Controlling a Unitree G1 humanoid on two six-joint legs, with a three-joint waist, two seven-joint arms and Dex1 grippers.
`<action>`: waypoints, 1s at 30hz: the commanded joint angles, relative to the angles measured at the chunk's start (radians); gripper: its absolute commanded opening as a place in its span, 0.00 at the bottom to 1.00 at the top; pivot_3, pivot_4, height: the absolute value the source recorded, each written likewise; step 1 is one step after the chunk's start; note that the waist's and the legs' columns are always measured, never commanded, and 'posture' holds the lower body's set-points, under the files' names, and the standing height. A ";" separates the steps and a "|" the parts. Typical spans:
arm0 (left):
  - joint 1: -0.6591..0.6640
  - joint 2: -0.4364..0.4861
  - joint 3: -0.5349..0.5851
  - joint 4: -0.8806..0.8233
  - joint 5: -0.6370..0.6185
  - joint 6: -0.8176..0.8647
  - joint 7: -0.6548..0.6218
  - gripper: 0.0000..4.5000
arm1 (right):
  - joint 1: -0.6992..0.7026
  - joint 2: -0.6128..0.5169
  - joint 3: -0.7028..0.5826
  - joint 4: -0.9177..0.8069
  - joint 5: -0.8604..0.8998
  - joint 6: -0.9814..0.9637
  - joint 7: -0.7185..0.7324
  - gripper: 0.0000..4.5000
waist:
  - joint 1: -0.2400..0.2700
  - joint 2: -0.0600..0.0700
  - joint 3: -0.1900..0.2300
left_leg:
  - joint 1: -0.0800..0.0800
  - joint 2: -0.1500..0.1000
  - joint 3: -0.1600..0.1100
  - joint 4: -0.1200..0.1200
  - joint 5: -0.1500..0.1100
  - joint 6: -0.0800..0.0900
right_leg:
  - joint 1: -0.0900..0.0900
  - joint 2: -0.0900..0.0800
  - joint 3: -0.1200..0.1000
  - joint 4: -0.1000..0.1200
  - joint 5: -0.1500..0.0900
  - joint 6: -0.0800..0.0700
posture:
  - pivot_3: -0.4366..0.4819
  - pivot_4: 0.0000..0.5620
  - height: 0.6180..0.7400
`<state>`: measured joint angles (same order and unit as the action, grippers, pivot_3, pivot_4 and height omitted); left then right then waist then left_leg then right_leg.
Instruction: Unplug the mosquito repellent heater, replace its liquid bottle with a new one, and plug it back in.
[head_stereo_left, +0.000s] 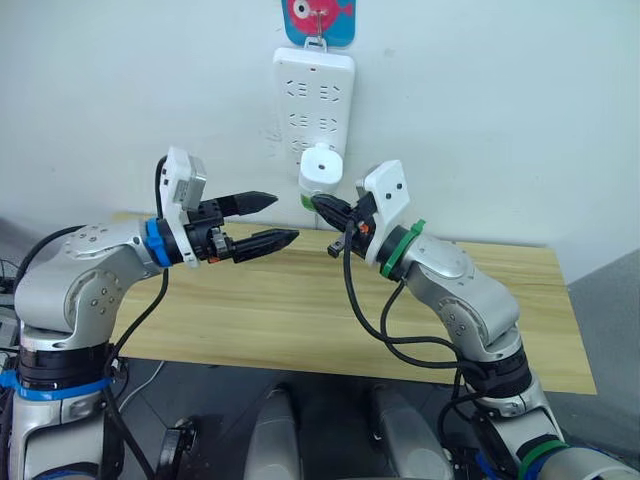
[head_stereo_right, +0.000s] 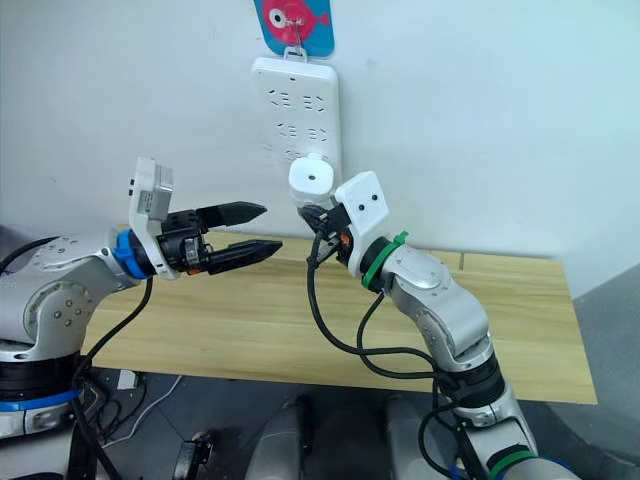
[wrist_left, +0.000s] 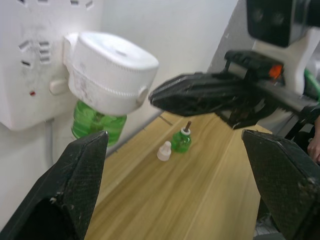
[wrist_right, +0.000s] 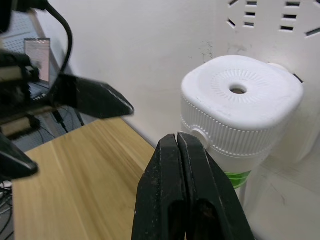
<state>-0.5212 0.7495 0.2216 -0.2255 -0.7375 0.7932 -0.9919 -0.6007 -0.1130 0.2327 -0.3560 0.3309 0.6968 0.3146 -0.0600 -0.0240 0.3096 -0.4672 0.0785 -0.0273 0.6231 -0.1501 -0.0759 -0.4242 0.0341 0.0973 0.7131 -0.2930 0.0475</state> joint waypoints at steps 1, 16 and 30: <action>-0.017 0.024 0.028 -0.007 -0.024 -0.005 0.000 1.00 | -0.006 0.013 0.002 -0.014 -0.019 -0.034 -0.005 0.01 | 0.001 0.000 0.000 | 0.000 0.000 0.000 0.000 0.000 0.000 | 0.000 0.000 0.000 0.000 0.000 0.000 | 0.47 0.47 1.00; -0.010 0.033 0.029 -0.001 -0.019 -0.019 -0.002 1.00 | 0.009 0.013 -0.006 0.001 -0.059 -0.051 -0.009 0.01 | 0.004 0.000 0.000 | 0.000 0.000 0.000 0.000 0.000 0.000 | 0.000 0.000 0.000 0.000 0.000 0.000 | 0.48 0.46 1.00; -0.021 0.025 0.024 0.012 -0.022 -0.024 0.003 1.00 | 0.009 0.033 -0.023 0.002 -0.061 -0.051 -0.019 0.01 | 0.004 0.000 0.000 | 0.000 0.000 0.000 0.000 0.000 0.000 | 0.000 0.000 0.000 0.000 0.000 0.000 | 0.47 0.46 1.00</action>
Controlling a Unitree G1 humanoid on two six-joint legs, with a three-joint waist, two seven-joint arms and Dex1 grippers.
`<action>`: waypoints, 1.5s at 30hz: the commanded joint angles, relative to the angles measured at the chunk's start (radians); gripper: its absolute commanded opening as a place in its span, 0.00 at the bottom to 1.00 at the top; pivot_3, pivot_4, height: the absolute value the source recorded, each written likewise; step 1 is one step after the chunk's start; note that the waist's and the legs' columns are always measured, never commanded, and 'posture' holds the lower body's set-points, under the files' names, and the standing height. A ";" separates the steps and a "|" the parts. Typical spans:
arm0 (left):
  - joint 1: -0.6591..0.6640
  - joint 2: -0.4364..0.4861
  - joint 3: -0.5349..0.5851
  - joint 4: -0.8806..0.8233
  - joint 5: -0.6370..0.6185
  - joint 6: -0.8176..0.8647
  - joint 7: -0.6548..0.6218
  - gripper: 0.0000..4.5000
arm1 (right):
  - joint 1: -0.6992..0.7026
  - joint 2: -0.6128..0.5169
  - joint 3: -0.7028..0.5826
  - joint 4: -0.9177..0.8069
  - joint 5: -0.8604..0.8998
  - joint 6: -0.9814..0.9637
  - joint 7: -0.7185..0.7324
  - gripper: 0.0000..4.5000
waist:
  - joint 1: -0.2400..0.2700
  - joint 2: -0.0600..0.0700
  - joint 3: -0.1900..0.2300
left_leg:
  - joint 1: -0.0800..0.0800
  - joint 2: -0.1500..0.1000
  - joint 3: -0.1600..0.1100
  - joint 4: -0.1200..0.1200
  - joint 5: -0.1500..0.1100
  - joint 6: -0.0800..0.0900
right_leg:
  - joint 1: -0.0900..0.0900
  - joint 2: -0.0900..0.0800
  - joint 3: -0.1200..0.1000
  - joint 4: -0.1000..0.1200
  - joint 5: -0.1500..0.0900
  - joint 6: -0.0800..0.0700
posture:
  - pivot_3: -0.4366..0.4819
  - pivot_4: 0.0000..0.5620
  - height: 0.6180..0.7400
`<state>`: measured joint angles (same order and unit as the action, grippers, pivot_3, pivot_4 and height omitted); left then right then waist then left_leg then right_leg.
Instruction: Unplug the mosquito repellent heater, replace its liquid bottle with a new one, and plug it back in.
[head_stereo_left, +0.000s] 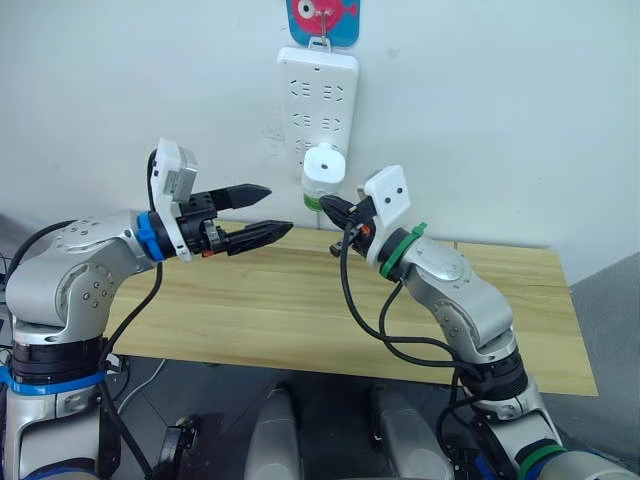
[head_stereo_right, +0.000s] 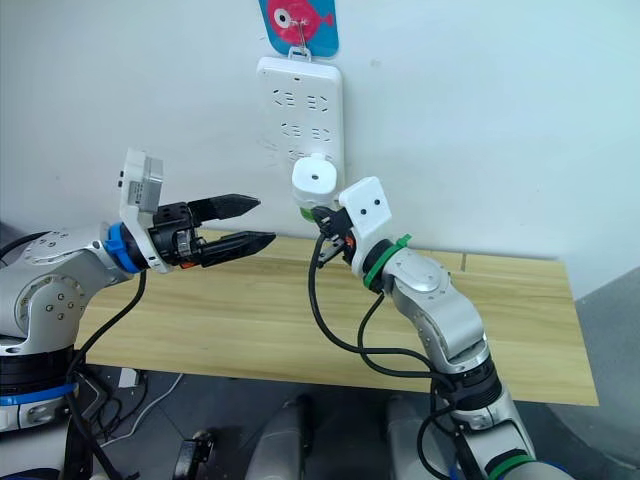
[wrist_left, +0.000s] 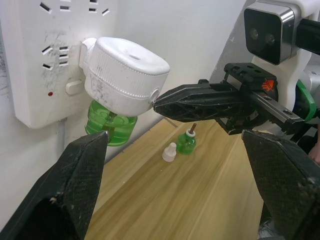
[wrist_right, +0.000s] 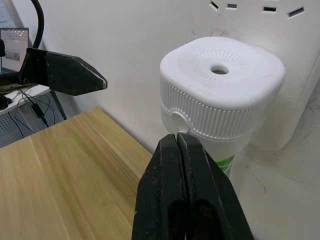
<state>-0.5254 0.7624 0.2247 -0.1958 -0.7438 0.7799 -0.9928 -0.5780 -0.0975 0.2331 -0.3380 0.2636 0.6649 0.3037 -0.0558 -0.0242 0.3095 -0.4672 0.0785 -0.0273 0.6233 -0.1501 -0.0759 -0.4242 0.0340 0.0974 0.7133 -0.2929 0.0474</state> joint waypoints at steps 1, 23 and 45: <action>-0.019 0.012 0.021 -0.016 -0.017 -0.010 0.005 1.00 | -0.014 0.021 -0.026 -0.016 0.007 -0.019 -0.009 0.01 | 0.000 0.000 0.000 | 0.000 0.000 0.000 0.000 0.000 0.000 | 0.000 0.000 0.000 0.000 0.000 0.000 | 0.47 0.46 1.00; -0.031 0.009 0.012 0.004 -0.008 -0.020 0.002 1.00 | -0.047 0.065 -0.087 0.012 -0.015 0.018 -0.103 0.01 | 0.000 0.000 0.000 | 0.000 0.000 0.000 0.002 0.001 -0.001 | 0.000 0.000 0.000 0.001 0.000 0.000 | 0.46 0.47 1.00; 0.140 0.268 0.128 0.296 0.190 -0.196 -0.070 1.00 | 0.182 -0.672 -0.502 -0.104 0.325 0.120 0.557 0.48 | 0.023 0.000 0.000 | 0.000 0.000 0.002 -0.004 0.001 -0.001 | -0.002 -0.001 0.000 -0.002 -0.002 -0.002 | 0.49 0.46 1.00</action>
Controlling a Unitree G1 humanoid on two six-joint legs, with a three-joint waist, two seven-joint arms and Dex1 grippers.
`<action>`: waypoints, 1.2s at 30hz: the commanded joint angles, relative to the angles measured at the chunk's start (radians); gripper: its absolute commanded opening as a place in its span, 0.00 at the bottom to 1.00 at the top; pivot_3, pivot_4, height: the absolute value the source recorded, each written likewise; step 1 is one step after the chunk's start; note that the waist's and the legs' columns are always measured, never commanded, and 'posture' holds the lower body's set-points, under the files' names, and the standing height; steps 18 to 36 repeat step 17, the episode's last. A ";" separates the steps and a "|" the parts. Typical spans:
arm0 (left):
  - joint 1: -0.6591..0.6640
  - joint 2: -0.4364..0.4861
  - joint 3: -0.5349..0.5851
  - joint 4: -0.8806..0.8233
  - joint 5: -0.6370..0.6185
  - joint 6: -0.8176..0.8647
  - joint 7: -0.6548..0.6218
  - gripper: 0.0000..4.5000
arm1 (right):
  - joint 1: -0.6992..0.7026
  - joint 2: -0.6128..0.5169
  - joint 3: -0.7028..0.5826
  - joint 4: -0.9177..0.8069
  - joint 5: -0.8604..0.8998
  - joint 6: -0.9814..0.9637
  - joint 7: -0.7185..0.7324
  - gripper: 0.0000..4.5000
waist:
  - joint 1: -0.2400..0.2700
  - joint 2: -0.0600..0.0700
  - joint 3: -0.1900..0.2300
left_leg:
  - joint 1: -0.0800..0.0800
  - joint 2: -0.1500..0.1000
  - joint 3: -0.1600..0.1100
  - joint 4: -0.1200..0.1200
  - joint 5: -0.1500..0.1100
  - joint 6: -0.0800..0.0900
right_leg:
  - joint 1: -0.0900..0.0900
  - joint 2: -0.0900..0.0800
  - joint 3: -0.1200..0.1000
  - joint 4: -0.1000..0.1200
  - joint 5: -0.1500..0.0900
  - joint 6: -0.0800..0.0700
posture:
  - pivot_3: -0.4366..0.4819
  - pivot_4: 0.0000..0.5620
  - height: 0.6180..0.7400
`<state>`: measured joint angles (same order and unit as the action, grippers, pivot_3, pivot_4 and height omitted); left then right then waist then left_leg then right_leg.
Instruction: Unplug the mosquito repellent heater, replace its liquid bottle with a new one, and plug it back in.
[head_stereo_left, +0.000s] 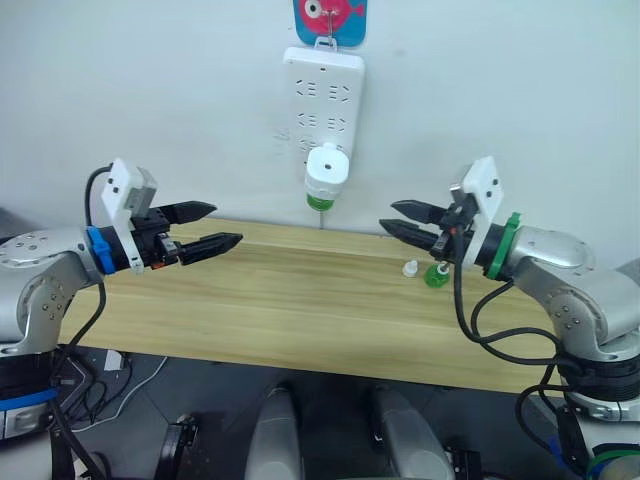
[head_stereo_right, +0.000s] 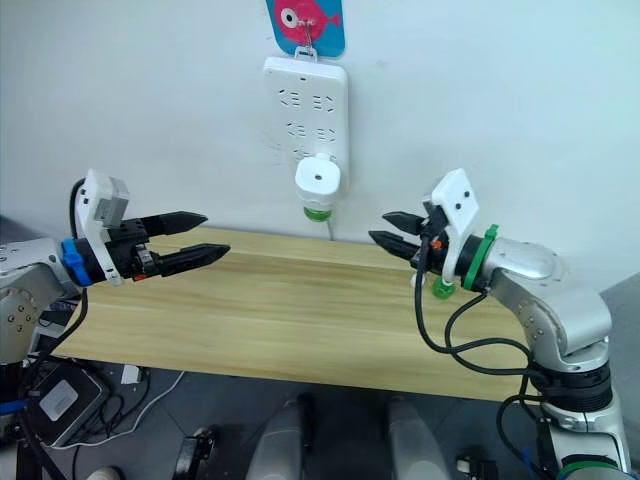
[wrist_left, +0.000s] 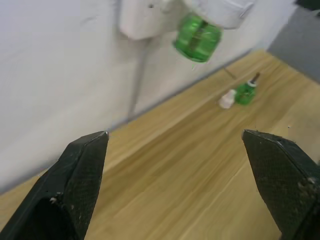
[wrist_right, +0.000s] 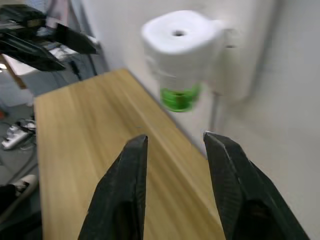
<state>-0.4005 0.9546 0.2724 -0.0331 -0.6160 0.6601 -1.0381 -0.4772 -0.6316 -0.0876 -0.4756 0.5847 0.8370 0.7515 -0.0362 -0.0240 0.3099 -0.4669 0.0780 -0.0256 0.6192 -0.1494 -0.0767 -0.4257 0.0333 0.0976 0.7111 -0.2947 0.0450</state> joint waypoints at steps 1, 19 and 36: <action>0.017 0.090 0.085 0.164 0.068 -0.094 -0.036 1.00 | 0.117 -0.178 -0.230 0.059 0.003 -0.070 0.128 0.55 | 0.006 -0.001 0.000 | 0.000 0.000 0.000 -0.001 0.000 0.000 | 0.001 0.000 0.000 -0.001 0.000 0.000 | 0.49 0.46 1.00; -0.067 0.074 0.026 0.274 0.129 -0.211 -0.089 1.00 | 0.213 -0.245 -0.284 0.190 -0.026 -0.223 0.145 0.99 | 0.003 -0.001 -0.001 | 0.001 0.000 0.001 -0.005 0.000 0.000 | 0.001 -0.001 0.000 -0.005 0.000 0.000 | 0.46 0.44 1.00; -0.067 0.074 0.026 0.274 0.129 -0.211 -0.089 1.00 | 0.213 -0.245 -0.284 0.190 -0.026 -0.223 0.145 0.99 | 0.003 -0.001 -0.001 | 0.001 0.000 0.001 -0.005 0.000 0.000 | 0.001 -0.001 0.000 -0.005 0.000 0.000 | 0.46 0.44 1.00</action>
